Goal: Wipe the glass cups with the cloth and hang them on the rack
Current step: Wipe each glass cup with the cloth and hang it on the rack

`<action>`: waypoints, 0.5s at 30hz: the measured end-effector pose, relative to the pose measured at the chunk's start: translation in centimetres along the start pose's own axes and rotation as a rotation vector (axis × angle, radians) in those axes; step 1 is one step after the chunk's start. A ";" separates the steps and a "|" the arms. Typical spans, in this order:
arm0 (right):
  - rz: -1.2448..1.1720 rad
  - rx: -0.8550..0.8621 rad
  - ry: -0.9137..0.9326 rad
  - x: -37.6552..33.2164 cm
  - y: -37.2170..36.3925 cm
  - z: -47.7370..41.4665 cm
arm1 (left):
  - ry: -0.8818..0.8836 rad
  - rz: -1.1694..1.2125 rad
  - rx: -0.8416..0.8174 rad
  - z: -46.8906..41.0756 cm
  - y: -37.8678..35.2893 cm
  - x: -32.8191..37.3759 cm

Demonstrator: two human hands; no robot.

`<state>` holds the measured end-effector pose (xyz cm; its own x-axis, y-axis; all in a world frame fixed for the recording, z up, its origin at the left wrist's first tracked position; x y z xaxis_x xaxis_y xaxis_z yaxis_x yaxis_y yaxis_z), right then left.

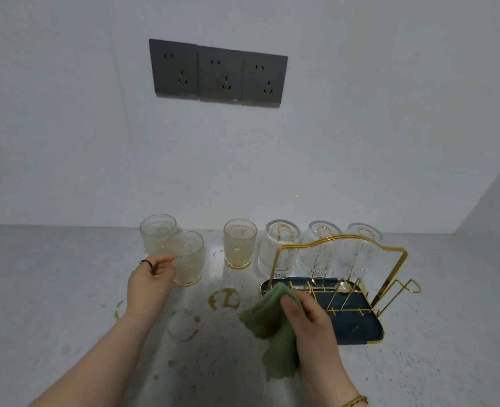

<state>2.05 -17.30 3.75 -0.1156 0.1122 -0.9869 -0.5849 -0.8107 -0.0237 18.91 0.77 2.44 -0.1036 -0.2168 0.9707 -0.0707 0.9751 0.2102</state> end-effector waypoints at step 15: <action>-0.036 0.074 -0.014 -0.1 -4.1 -1.5 | 0.272 -0.087 -0.298 -4.1 -3.0 -6.7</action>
<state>5.69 -14.88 3.73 -0.1043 0.1486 -0.9834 -0.6463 -0.7617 -0.0465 23.92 -0.49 -4.22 0.1590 -0.3174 0.9349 0.2268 0.9333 0.2783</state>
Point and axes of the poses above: each hand's wrist, its own z-axis away from the middle knuckle, its own y-axis out of the back of the hand, x = y × z, the point moved 5 cm from there along -z, towards the middle knuckle, and after that the axes turned 8 degrees about z, right-handed, at the moved point
